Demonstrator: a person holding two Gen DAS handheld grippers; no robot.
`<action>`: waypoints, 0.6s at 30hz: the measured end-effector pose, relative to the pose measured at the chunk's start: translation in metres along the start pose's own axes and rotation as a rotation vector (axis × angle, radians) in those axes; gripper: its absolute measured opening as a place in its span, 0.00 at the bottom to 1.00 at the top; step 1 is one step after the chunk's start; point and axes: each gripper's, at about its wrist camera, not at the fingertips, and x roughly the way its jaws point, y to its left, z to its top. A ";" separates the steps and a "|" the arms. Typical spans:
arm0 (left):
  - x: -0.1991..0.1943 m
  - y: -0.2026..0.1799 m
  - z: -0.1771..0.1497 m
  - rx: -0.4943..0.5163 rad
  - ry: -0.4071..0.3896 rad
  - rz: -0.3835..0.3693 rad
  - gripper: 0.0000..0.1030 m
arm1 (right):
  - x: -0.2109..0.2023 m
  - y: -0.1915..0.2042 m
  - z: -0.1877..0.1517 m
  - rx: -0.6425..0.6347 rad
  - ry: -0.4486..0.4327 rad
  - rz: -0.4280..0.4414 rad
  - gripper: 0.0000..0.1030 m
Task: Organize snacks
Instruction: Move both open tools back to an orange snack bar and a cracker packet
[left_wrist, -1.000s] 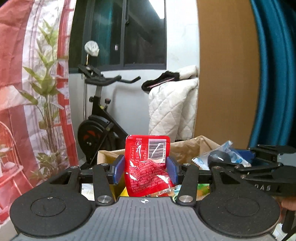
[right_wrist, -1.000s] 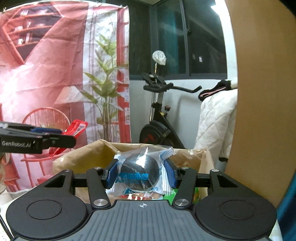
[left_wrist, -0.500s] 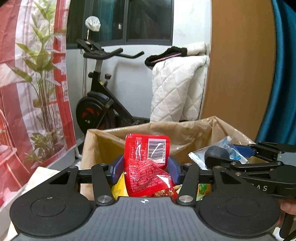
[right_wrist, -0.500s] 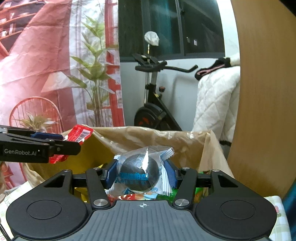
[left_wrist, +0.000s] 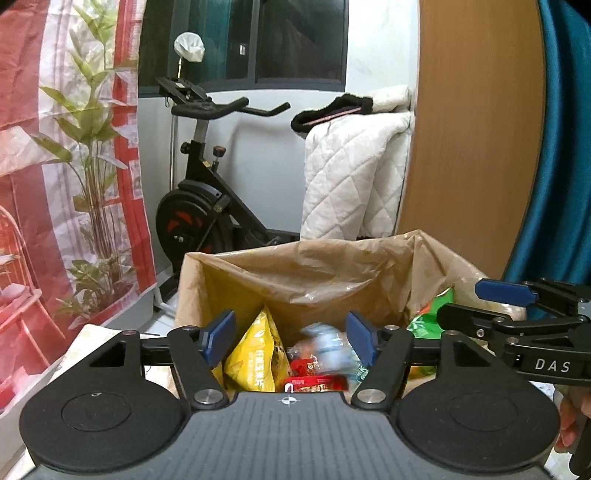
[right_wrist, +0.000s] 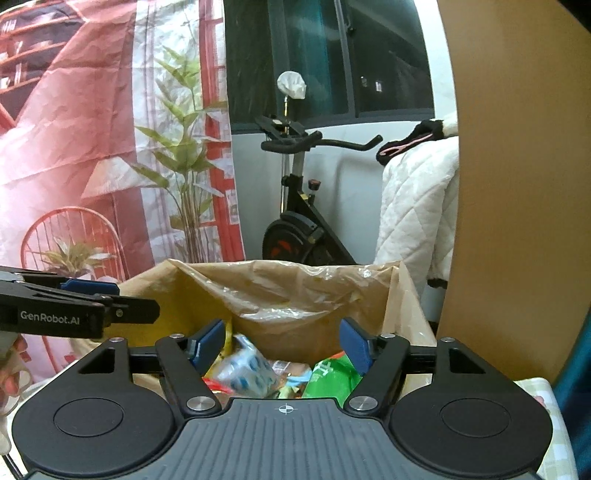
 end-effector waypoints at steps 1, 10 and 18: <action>-0.008 0.000 -0.001 0.000 -0.006 0.000 0.66 | -0.007 0.001 -0.001 0.006 -0.005 0.002 0.64; -0.072 0.015 -0.049 0.028 -0.025 -0.005 0.67 | -0.077 0.008 -0.032 0.061 -0.034 -0.001 0.66; -0.084 0.017 -0.131 0.085 0.093 -0.092 0.70 | -0.094 0.016 -0.106 0.114 0.091 -0.038 0.69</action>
